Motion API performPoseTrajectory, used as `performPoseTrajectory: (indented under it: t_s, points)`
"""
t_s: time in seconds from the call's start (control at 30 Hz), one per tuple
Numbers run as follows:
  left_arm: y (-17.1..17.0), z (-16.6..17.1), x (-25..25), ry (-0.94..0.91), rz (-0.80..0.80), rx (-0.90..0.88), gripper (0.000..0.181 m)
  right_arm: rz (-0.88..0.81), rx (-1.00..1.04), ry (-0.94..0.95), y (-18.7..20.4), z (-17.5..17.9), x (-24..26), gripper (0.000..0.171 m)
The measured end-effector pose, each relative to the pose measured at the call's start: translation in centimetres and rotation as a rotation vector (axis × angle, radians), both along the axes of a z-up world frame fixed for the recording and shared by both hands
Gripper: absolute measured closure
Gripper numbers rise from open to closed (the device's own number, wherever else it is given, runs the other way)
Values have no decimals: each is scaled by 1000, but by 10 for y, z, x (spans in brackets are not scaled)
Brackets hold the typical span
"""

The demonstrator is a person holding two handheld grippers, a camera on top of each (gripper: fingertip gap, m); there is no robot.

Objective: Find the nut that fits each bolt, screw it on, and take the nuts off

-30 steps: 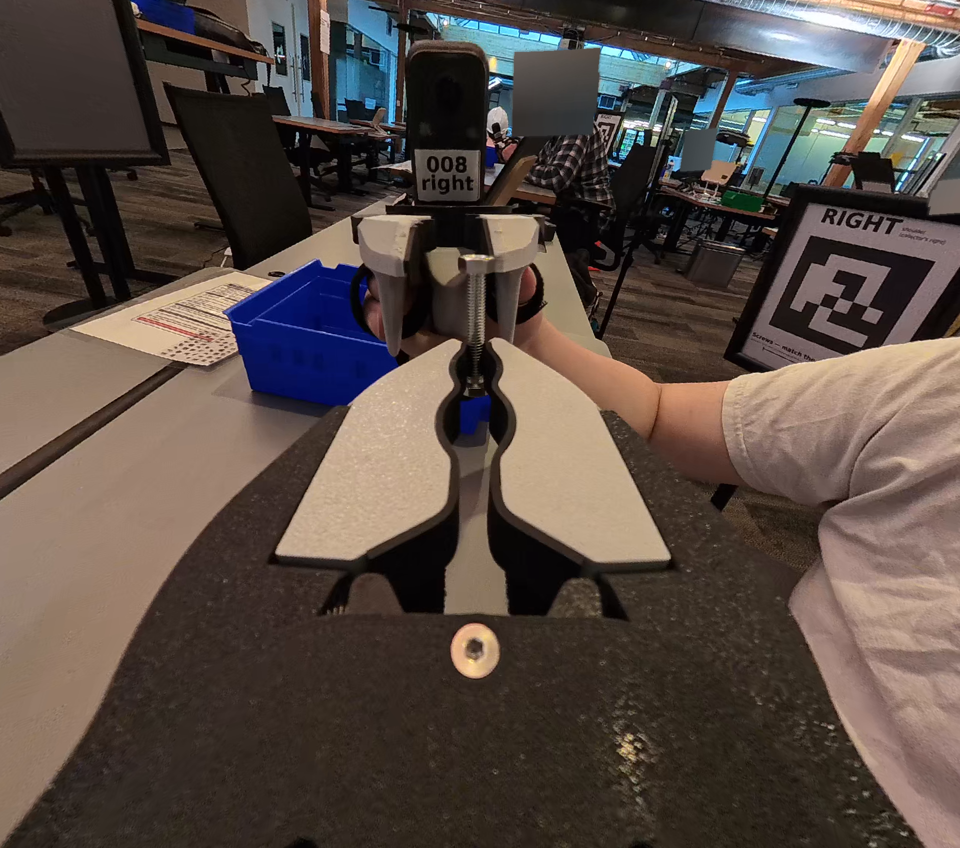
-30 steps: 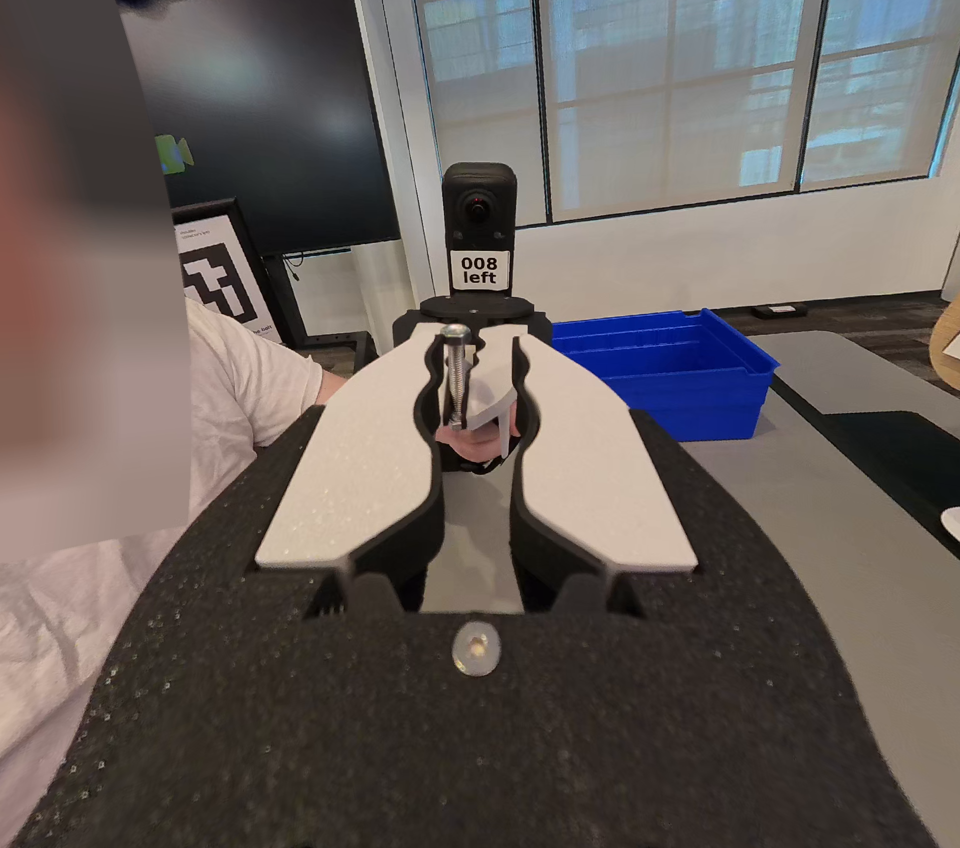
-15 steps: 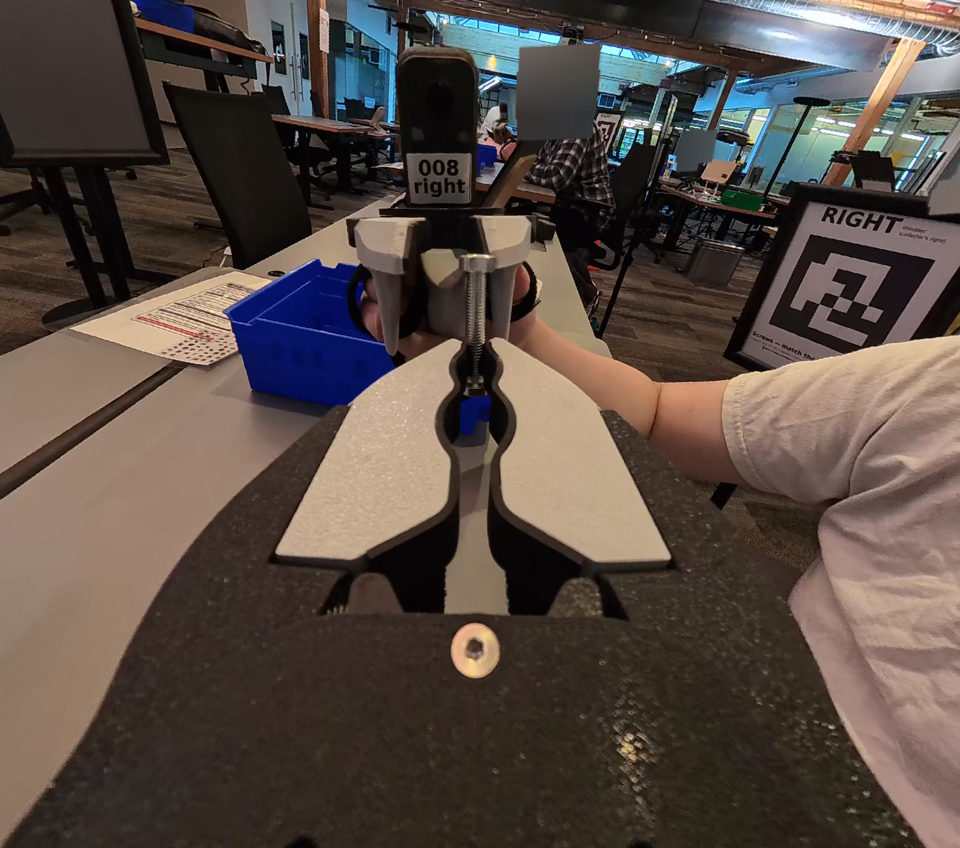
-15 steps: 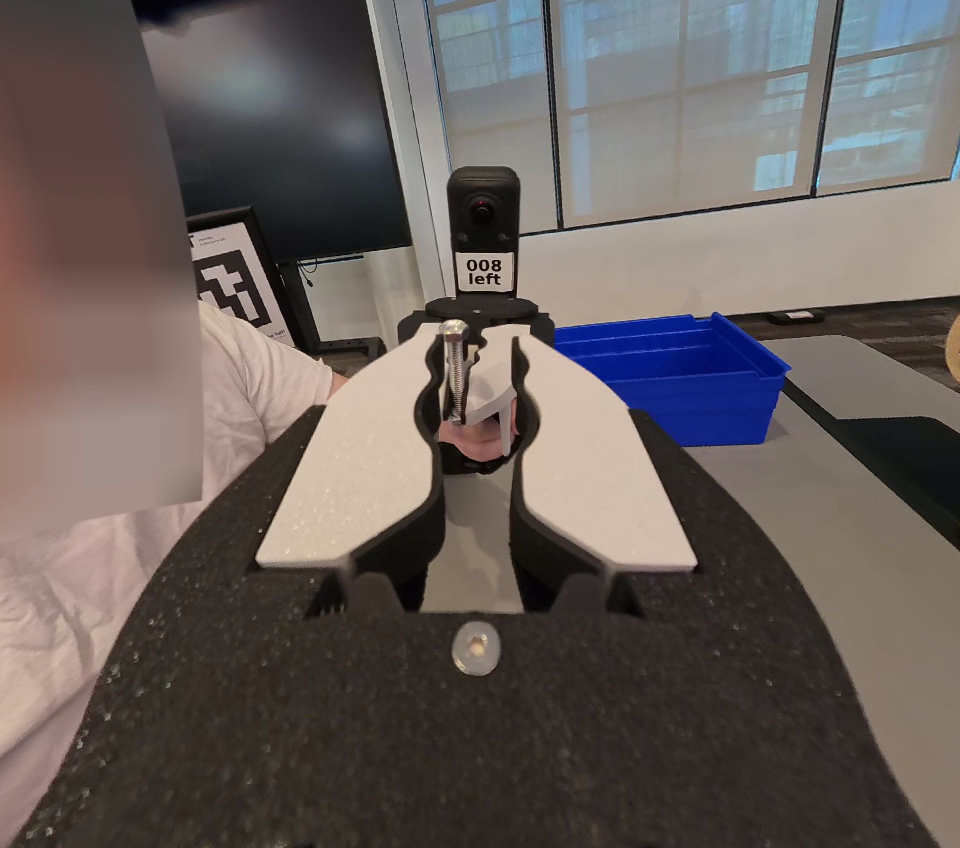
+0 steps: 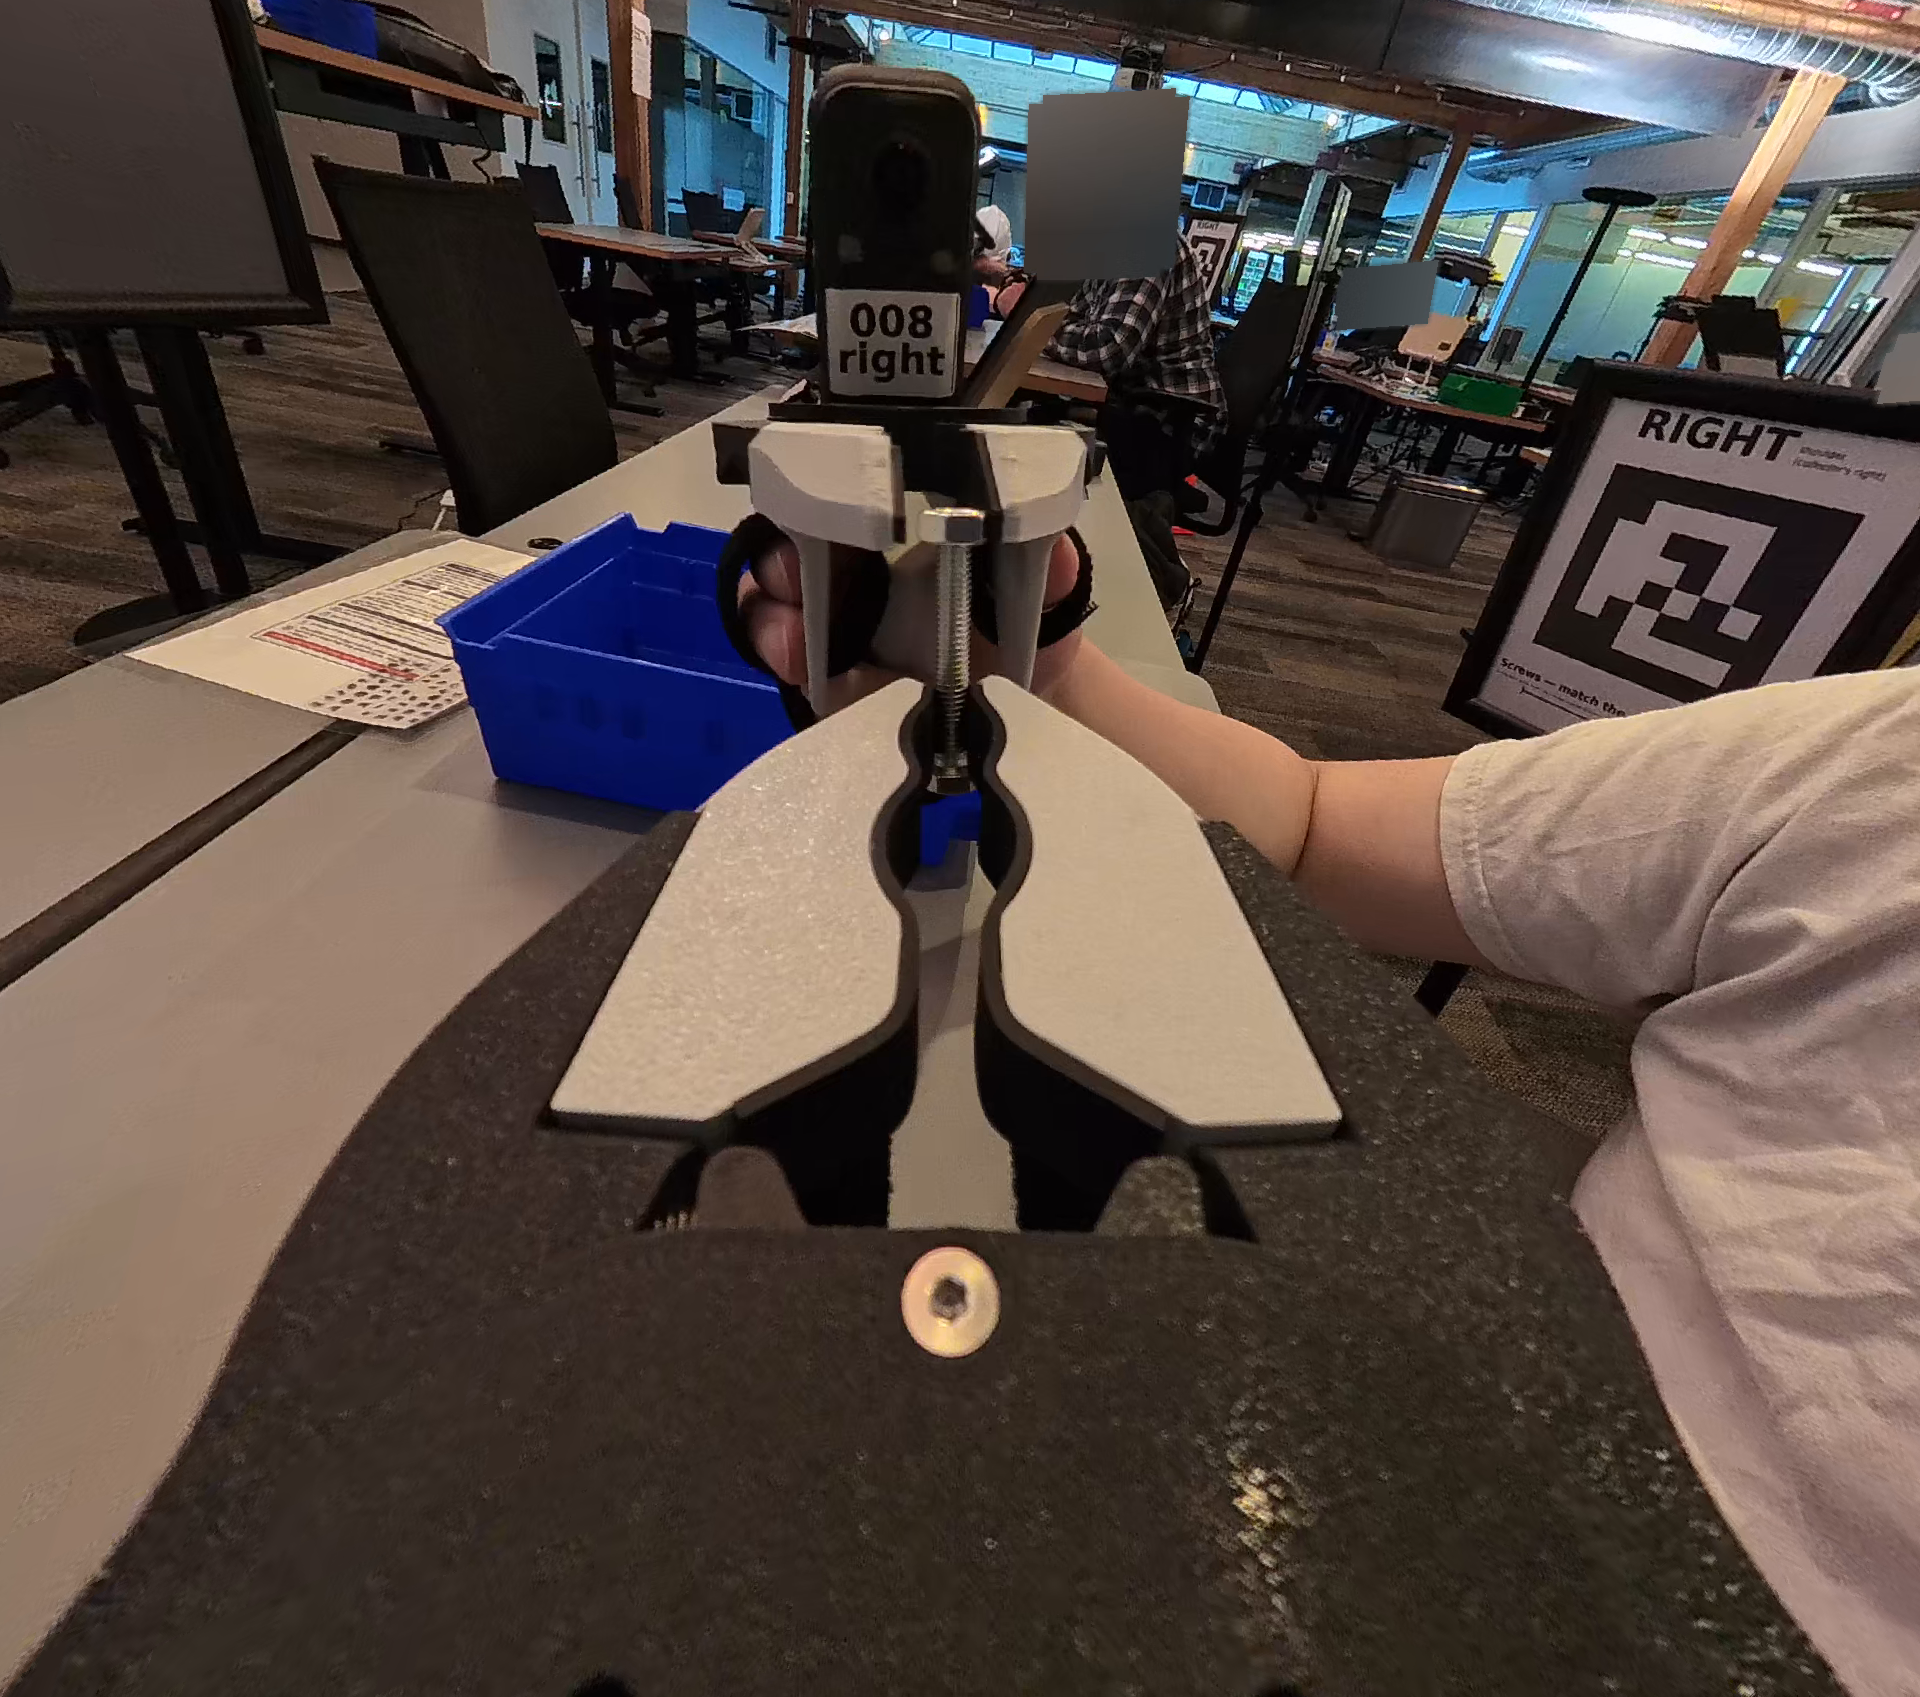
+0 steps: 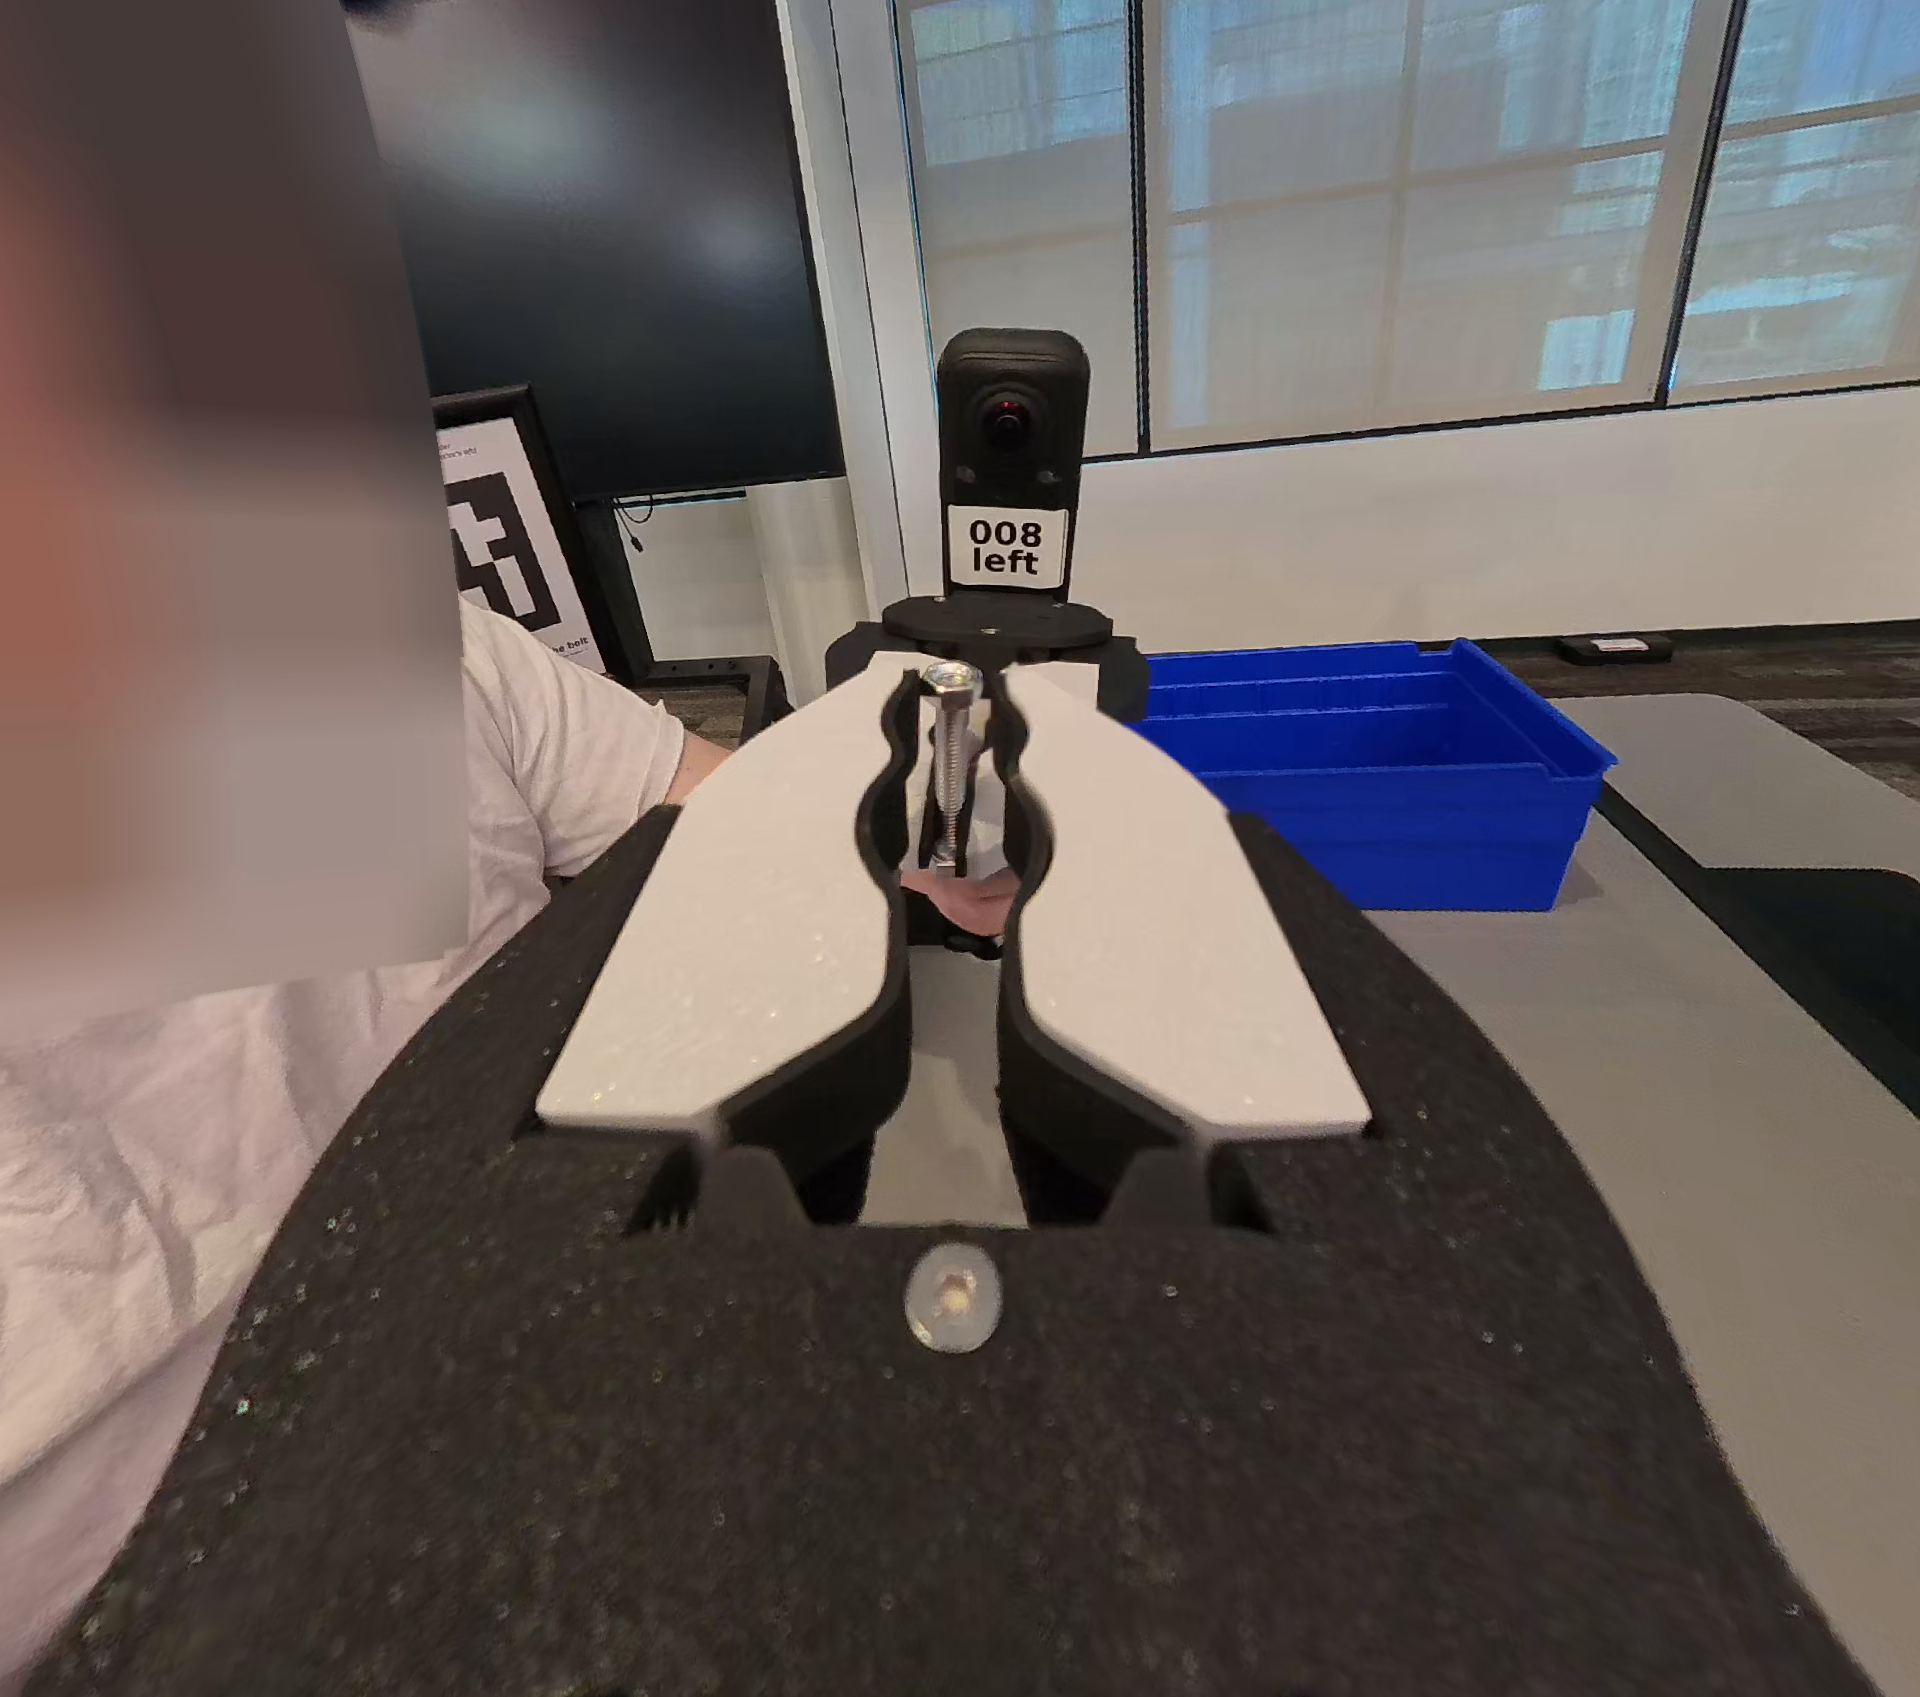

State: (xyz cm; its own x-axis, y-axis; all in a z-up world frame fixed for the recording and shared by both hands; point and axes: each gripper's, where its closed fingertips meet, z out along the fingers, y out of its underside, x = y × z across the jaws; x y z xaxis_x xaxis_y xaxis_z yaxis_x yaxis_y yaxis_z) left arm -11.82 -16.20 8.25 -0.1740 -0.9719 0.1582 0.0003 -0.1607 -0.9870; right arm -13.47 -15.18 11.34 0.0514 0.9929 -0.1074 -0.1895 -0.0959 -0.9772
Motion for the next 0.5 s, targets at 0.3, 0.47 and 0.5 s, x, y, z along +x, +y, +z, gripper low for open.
performPoseTrajectory:
  t_s: [0.3,0.47,0.5]
  points:
    - [-9,0,0,1,-70,-31,177,77,11,12,-9,0,1,161]
    - [-40,2,-2,1,-314,-140,177,280,52,72,-36,1,1,161]
    - [-47,2,-3,2,-363,-161,177,321,62,83,-43,1,2,161]
